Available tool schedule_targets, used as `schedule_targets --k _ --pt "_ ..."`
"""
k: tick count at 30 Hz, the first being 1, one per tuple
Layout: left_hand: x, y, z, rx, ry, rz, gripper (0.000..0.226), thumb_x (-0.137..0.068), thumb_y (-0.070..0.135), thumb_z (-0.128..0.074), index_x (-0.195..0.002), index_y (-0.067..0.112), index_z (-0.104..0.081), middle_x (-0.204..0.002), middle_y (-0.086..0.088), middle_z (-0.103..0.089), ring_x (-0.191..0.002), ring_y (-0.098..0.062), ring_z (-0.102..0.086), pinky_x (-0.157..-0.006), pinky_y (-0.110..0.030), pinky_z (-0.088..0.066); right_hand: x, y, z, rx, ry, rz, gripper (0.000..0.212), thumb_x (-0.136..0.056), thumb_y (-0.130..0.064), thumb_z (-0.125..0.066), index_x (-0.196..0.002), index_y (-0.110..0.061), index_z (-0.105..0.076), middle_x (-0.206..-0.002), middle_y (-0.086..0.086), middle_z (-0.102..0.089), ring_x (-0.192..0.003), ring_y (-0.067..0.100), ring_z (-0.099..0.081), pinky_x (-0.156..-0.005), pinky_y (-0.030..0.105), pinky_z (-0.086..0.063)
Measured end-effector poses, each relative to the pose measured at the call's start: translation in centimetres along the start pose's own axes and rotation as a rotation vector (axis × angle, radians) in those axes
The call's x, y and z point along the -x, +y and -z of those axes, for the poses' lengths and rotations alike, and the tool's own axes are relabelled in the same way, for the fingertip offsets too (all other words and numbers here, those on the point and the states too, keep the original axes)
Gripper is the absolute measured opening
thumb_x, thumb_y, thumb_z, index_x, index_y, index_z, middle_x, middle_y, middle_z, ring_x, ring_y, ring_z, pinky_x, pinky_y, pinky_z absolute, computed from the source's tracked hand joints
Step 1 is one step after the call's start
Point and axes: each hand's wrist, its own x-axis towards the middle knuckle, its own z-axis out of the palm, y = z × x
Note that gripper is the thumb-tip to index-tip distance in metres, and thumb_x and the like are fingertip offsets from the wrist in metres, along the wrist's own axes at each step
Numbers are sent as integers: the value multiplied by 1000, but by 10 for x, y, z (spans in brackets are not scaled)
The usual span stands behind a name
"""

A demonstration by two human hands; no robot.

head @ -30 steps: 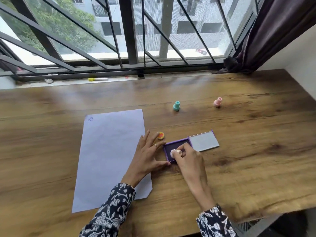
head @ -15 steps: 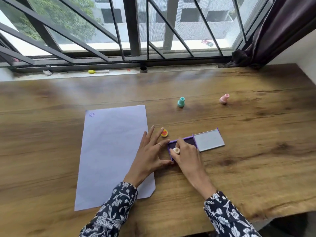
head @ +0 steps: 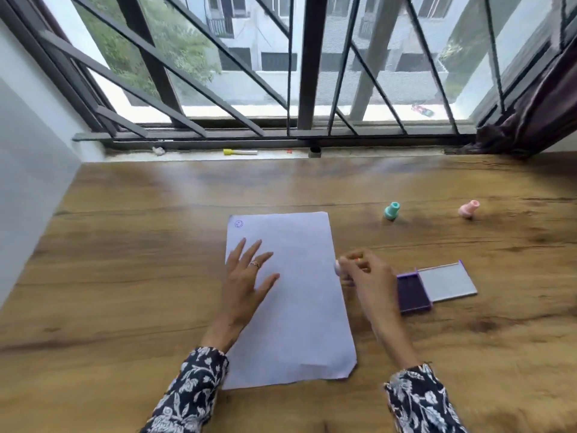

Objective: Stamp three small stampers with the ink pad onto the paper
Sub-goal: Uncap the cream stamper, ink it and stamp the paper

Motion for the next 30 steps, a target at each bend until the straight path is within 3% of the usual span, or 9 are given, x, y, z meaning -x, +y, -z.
schedule_targets --k 2,5,8,10,14,18,22,28,30 --pt "-7 -30 23 10 16 76 40 -83 21 -66 -121 12 -57 -144 -9 -41 -142 -25 -17 -115 -50 -23 -3 -13 -32 -254 -60 -59 9 -82 -5 -63 -75 -10 -61 -65 3 -65 -52 6 -60 -53 13 -52" --pt "-31 -62 47 -23 -4 100 47 -81 27 -67 -125 16 -53 -148 -8 -36 -142 -25 -14 -117 -44 -18 -13 -29 -80 -341 -109 -110 7 -77 -10 -69 -78 -16 -65 -75 4 -67 -64 9 -64 -69 21 -56" --pt "-61 -82 58 -151 -96 44 68 -73 57 -60 -131 24 -46 -152 -6 -28 -143 -27 -12 -117 -44 -14 -27 -40 -121 -76 -44 2 11 -76 -22 -69 -86 -17 -69 -83 1 -71 -76 13 -67 -74 25 -53" --pt "-75 -92 59 -202 -189 21 81 -66 71 -49 -135 30 -39 -154 -5 -21 -143 -27 -8 -117 -44 -11 -33 -46 -143 124 -19 108 17 -80 -23 -62 -93 -13 -68 -95 4 -70 -84 13 -61 -73 22 -43" --pt "-79 -109 51 -215 -266 -1 74 -72 66 -57 -136 42 -31 -157 -4 -11 -144 -23 -2 -117 -43 -1 -41 -48 -172 369 15 214 20 -86 -18 -52 -97 -6 -64 -104 11 -66 -94 25 -59 -75 28 -38" --pt "-78 -114 46 -214 -239 -29 74 -72 67 -56 -136 43 -30 -157 -3 -10 -144 -19 -1 -116 -39 4 -44 -47 -186 580 44 269 24 -91 -17 -44 -103 -5 -61 -111 14 -62 -95 33 -59 -80 38 -44" --pt "-78 -115 45 -199 -233 -33 75 -72 68 -55 -137 41 -29 -157 -4 -9 -144 -19 1 -116 -39 5 -47 -49 -194 765 61 303 24 -92 -16 -42 -105 -5 -58 -111 15 -60 -95 34 -60 -77 38 -46" --pt "-79 -120 41 -170 -206 -37 76 -71 69 -53 -137 42 -29 -157 -3 -9 -144 -19 2 -116 -38 7 -54 -60 -203 983 1 331 15 -88 -3 -45 -96 -1 -58 -105 18 -60 -93 34 -60 -72 36 -45" --pt "-79 -121 39 -171 -200 -41 76 -70 70 -53 -137 42 -29 -157 -3 -9 -144 -19 3 -115 -37 9 -59 -65 -203 992 -21 334 12 -86 0 -46 -79 -3 -55 -98 20 -61 -88 36 -59 -64 34 -37"
